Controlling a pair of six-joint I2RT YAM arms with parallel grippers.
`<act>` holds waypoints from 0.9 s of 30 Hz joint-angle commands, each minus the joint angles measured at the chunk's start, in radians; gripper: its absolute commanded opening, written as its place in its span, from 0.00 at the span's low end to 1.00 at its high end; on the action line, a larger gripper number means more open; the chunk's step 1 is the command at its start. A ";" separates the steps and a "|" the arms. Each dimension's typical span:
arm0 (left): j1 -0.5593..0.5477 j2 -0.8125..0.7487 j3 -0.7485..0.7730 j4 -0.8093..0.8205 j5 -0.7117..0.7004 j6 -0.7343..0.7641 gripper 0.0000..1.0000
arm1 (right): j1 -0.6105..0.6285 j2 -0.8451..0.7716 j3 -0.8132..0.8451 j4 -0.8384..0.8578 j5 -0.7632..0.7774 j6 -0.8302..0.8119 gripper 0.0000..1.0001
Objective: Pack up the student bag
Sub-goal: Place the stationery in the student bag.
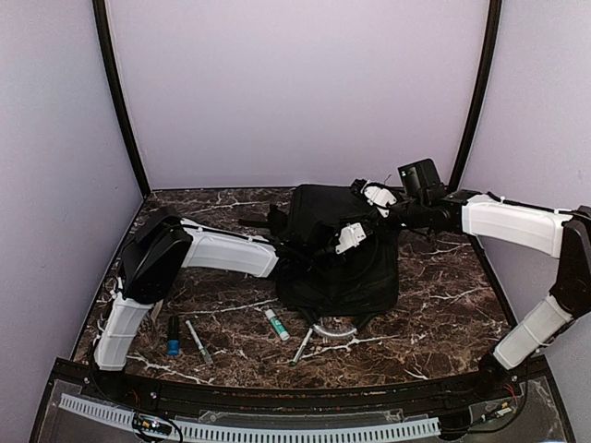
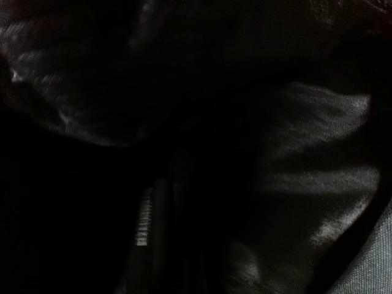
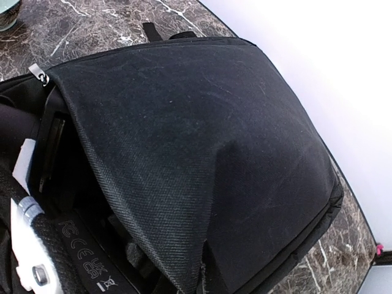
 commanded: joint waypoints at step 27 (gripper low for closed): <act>-0.081 -0.456 -0.264 -0.204 0.375 -0.426 0.33 | -0.138 -0.029 -0.078 0.037 -0.111 0.063 0.00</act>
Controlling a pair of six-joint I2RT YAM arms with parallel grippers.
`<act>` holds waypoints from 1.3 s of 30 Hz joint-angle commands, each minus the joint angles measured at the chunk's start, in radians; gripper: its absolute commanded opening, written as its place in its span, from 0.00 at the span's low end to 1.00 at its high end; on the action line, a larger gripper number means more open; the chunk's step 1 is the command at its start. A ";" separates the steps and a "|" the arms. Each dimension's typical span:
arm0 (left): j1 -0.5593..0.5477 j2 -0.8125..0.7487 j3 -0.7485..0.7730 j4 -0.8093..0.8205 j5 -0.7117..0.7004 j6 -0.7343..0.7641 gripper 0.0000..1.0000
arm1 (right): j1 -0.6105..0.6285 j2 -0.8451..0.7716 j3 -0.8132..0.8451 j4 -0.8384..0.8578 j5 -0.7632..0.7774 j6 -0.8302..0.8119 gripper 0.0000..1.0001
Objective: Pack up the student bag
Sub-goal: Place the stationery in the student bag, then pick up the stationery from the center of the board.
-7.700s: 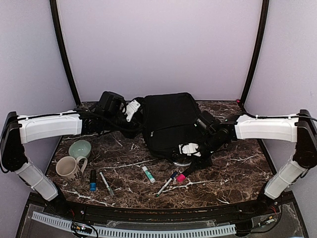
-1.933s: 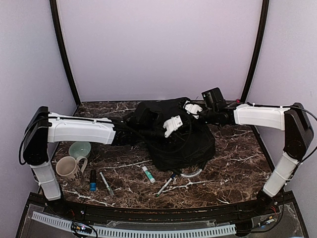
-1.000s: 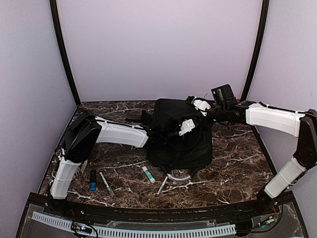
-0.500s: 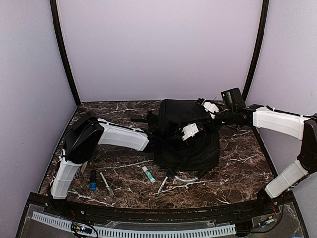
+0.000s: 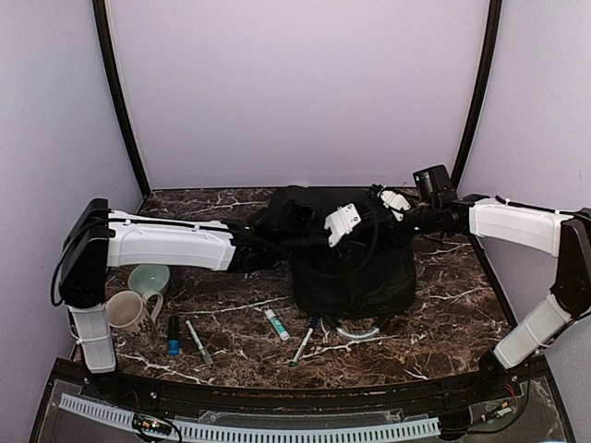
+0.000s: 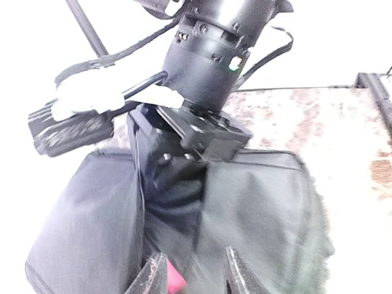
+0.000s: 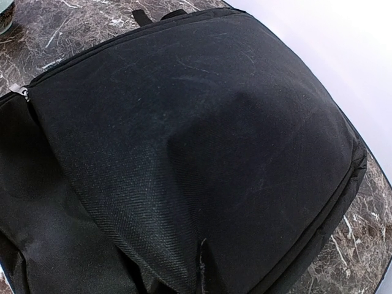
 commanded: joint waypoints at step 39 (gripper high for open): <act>-0.154 0.137 -0.005 -0.894 -0.059 -0.931 0.35 | -0.017 -0.007 -0.013 0.037 -0.064 0.005 0.00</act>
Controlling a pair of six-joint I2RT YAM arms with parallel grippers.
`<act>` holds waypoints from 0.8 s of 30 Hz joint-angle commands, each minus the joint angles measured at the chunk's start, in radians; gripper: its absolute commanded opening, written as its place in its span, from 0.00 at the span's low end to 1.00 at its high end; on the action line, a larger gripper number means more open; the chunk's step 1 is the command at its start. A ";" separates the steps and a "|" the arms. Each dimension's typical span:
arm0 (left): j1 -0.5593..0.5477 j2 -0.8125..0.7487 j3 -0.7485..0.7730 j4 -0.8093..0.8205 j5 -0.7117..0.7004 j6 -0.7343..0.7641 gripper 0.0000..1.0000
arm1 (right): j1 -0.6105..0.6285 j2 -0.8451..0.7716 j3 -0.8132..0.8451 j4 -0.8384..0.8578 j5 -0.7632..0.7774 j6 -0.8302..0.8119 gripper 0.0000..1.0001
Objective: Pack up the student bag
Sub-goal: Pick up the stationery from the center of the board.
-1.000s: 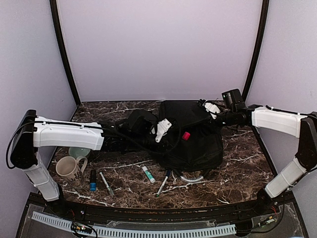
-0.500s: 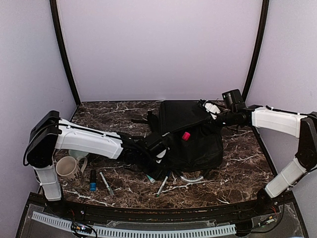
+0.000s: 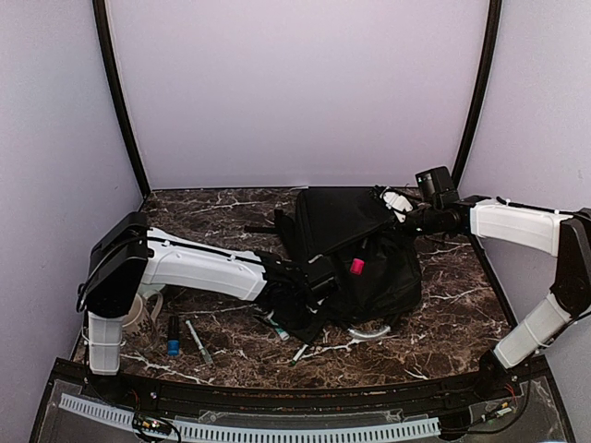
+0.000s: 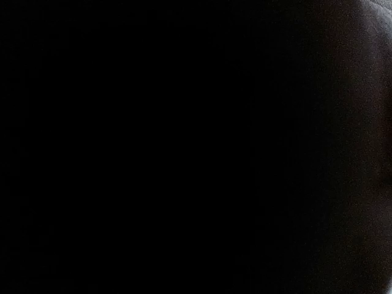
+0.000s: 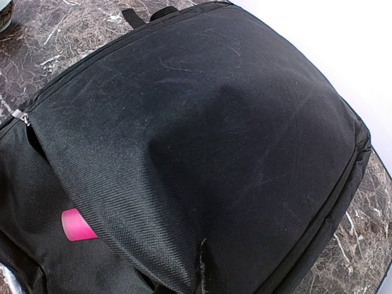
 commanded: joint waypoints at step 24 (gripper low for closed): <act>-0.069 -0.065 -0.035 -0.234 0.023 0.015 0.02 | -0.002 -0.028 0.002 0.027 -0.049 0.018 0.00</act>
